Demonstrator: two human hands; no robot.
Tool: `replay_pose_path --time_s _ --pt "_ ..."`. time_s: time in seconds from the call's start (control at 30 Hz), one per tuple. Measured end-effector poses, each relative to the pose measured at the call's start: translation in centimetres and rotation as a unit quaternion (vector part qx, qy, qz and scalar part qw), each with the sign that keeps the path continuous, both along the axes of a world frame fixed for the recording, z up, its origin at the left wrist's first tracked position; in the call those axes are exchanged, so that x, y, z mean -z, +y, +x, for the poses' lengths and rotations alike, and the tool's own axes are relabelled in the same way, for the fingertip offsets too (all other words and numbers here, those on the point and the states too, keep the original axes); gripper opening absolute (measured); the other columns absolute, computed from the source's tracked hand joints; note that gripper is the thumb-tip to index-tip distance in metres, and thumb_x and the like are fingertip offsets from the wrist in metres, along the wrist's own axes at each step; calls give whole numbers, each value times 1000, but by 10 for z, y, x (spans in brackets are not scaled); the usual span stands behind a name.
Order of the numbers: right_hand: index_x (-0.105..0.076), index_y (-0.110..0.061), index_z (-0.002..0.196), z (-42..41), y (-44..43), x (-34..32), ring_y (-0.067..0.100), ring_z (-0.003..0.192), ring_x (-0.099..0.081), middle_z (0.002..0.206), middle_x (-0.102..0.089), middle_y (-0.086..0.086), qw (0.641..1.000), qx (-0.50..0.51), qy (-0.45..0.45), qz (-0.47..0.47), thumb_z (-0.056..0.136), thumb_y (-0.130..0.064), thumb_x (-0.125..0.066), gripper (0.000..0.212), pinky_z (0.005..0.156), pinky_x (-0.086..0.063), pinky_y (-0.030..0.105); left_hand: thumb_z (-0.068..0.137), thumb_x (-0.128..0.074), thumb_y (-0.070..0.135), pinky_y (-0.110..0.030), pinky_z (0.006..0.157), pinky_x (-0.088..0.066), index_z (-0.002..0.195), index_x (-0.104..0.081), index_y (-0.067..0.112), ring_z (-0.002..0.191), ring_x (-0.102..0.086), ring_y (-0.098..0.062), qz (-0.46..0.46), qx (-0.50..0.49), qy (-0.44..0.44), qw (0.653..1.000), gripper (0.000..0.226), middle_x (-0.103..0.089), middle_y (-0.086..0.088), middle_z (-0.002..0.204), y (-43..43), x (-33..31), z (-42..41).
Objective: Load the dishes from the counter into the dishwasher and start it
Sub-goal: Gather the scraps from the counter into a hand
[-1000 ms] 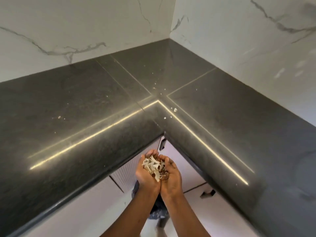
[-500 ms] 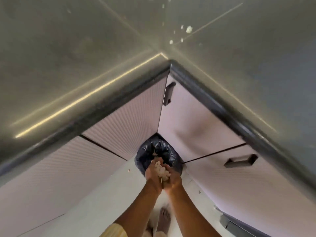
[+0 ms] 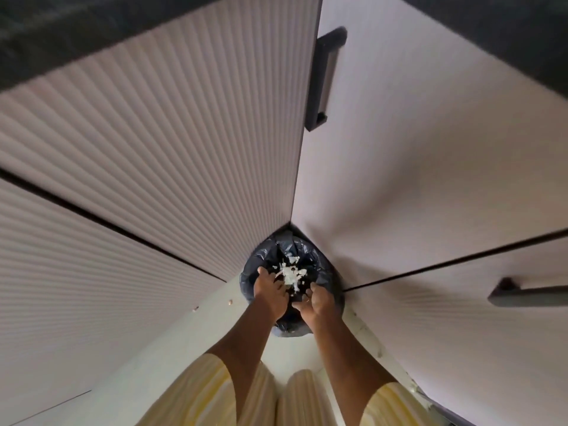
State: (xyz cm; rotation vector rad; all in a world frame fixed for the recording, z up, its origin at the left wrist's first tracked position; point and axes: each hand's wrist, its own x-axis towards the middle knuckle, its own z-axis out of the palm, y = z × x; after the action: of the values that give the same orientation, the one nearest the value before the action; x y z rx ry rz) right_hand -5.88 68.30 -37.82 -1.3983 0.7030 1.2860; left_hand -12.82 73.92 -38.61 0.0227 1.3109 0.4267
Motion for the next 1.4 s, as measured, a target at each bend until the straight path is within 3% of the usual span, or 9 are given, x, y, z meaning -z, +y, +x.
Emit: replay_pose_path --time_s 0.2,0.3,0.37,0.5,0.63,0.93,1.1,1.23,1.4 --pt "-57 2 95 -5 -12 -43 16 69 -46 77 -48 11 996 75 -5 -45 96 2 -43 14 91 -43 32 101 -14 46 -37 117 -10 149 -19 15 144 -18 -23 -24 -53 -57 997 57 -24 -6 155 -13 -62 -13" --pt "-46 -6 64 -11 -15 -86 14 53 -37 64 -38 12 997 63 -18 -36 95 7 -39 35 85 -44 20 100 -16 47 -38 117 -11 147 -24 12 142 -24 -24 -15 -43 -49 998 59 -31 -8 152 -23 -108 -16" --pt "-49 -5 68 -15 -17 -116 15 56 -42 66 -43 12 998 59 -18 -20 95 8 -37 33 90 -46 22 100 -18 48 -37 117 -12 146 -25 10 141 -25 -24 -18 -48 -62 997 60 -33 -9 151 -29 -139 -20" --pt "-58 -4 80 -23 -21 -178 17 71 -56 78 -58 11 998 59 -3 14 95 8 -37 29 52 -54 18 100 -23 46 -36 115 -19 143 -29 2 139 -30 -25 -21 -59 -90 994 62 -37 -13 147 -35 -203 -32" --pt "-62 -2 83 -33 -26 -241 19 73 -61 81 -64 13 998 36 -24 44 92 11 -42 25 63 -56 23 100 -29 43 -36 103 -36 115 -53 -4 116 -49 -28 -9 -77 -115 990 55 -50 -18 133 -42 -261 -42" --pt "-67 1 95 -21 -17 -369 24 82 -70 91 -72 17 959 -47 -171 223 90 4 -52 17 64 -57 23 101 -28 33 -37 109 -34 132 -46 -3 124 -48 -30 28 -105 -208 972 50 -53 -19 132 -21 -349 -34" --pt "-70 -8 101 7 -7 -419 24 99 -67 101 -72 12 870 -229 -337 279 91 -5 -56 18 91 -50 34 101 -31 29 -36 77 -56 106 -60 -4 79 -70 -26 48 -71 -246 965 44 -72 -18 89 6 -382 -12" --pt "-68 -25 105 54 17 -462 2 104 -63 107 -70 -8 768 -318 -480 280 92 -15 -56 20 90 -45 12 101 -29 29 -40 90 -46 107 -58 -4 99 -60 -26 43 -66 -260 962 45 -70 -19 95 28 -401 8" --pt "-40 -19 141 151 76 -478 -2 137 -19 148 -34 -9 502 -534 -661 159 99 -35 -38 44 112 -9 15 100 -30 25 -35 64 -58 100 -60 -4 81 -70 -27 60 -130 -265 954 42 -69 -13 99 56 -408 29"
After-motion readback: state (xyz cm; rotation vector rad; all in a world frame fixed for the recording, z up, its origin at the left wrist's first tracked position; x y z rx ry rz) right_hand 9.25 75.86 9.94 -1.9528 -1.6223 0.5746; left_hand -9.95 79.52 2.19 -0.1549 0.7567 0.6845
